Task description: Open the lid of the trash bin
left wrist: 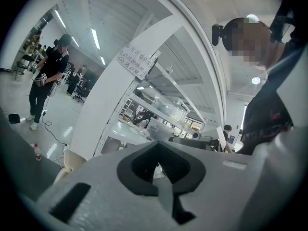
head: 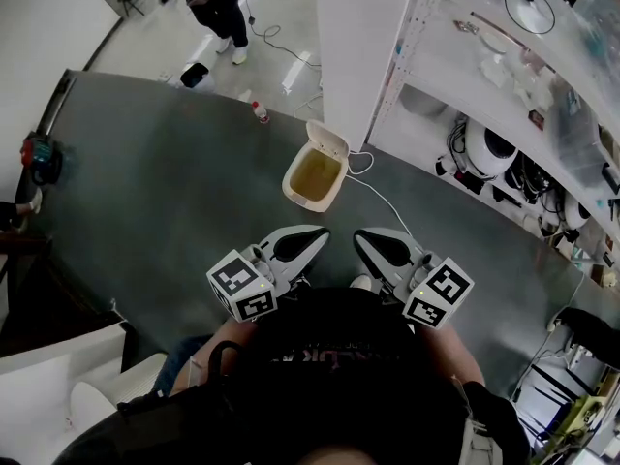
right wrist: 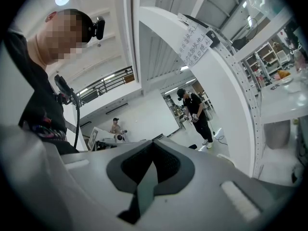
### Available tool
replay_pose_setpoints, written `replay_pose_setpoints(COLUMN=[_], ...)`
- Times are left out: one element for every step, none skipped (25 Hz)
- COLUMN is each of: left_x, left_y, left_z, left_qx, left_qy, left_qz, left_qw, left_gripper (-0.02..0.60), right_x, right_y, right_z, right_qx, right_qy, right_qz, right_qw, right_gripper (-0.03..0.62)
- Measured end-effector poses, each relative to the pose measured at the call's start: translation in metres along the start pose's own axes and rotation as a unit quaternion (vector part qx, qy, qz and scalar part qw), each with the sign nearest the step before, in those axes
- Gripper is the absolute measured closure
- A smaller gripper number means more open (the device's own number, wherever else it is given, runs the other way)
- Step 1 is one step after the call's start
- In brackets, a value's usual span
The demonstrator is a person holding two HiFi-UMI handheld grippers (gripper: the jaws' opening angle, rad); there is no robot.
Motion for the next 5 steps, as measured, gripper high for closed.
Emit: replay_pose_setpoints(left_x=[0.0003, 0.0006, 0.0009, 0.0012, 0.0015], left_y=[0.0001, 0.0003, 0.0007, 0.0011, 0.0016], left_z=[0.0002, 0.0006, 0.0009, 0.0012, 0.0014], left_qx=[0.000, -0.001, -0.001, -0.002, -0.003], left_qy=[0.000, 0.000, -0.001, -0.002, -0.003], left_qz=[0.000, 0.000, 0.000, 0.000, 0.000], left_qw=[1.0000, 1.0000, 1.0000, 1.0000, 1.0000], left_gripper=[0.581, 0.581, 0.581, 0.581, 0.581], right_x=[-0.0001, -0.0002, -0.0001, 0.0001, 0.0003], right_y=[-0.0004, -0.0008, -0.0012, -0.0015, -0.0019], right_z=[0.0001, 0.0003, 0.0006, 0.0009, 0.0012], right_qx=[0.000, 0.001, 0.001, 0.000, 0.000], right_qy=[0.000, 0.000, 0.000, 0.000, 0.001], right_qz=[0.000, 0.000, 0.000, 0.000, 0.001], right_qw=[1.000, 1.000, 1.000, 1.000, 1.000], right_gripper=[0.586, 0.586, 0.586, 0.586, 0.586])
Point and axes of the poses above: the fingertips, and each gripper's own axes: y backward along the fingers, x to its left, z out of its top, the point moved 7 cm from there along y, backward along the fingers
